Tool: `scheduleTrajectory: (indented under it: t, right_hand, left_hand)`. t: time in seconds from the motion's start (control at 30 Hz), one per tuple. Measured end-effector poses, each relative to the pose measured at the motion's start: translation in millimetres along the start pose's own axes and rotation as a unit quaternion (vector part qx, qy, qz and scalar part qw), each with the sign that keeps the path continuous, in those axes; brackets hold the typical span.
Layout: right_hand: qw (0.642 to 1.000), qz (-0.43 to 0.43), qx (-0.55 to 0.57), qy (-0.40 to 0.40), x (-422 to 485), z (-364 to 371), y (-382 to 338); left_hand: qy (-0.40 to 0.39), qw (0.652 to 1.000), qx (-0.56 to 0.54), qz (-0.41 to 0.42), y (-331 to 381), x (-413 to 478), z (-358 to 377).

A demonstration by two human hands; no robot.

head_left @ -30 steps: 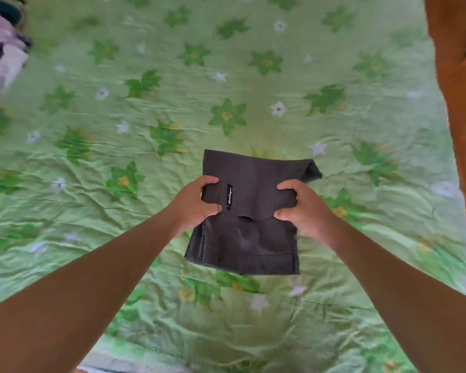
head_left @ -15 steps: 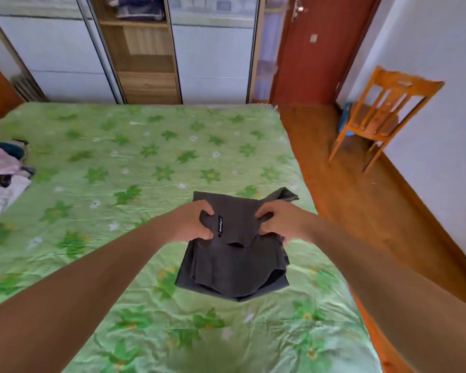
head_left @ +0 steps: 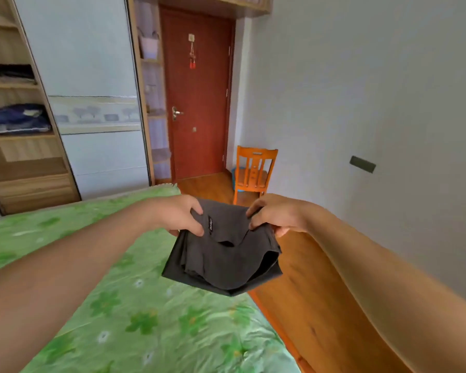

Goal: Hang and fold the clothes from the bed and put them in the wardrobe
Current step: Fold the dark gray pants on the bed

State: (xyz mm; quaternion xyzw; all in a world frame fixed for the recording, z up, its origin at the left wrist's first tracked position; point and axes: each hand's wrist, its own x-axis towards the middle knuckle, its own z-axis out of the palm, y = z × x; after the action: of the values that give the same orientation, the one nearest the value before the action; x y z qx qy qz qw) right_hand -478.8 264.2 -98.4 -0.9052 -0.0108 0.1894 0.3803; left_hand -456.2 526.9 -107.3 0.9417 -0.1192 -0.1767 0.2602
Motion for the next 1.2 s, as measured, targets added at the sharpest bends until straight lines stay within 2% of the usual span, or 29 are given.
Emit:
scheduleTrajectory:
  t: [0.17,0.37,0.6,0.83,1.2]
  right_hand:
    - [0.998,0.025,-0.004,0.061,-38.9,-70.2,46.6]
    - [0.992,0.058,0.002,0.113,-55.8,-157.0,134.5]
    - [0.989,0.082,0.003,0.126,-43.9,-262.4,245.0]
    - [0.988,0.073,-0.032,0.133,-22.8,-344.9,313.4]
    - [0.979,0.092,-0.068,0.166,5.5,-449.4,384.2]
  left_hand:
    - [-0.009,0.998,0.012,0.053,86.2,32.9,14.7]
    - [-0.035,0.994,0.030,0.100,189.7,98.9,55.3]
    - [-0.043,0.991,0.045,0.119,305.9,189.7,115.2]
    - [-0.054,0.992,0.042,0.105,382.8,259.3,145.0]
    - [-0.082,0.986,0.053,0.132,479.9,371.7,167.9]
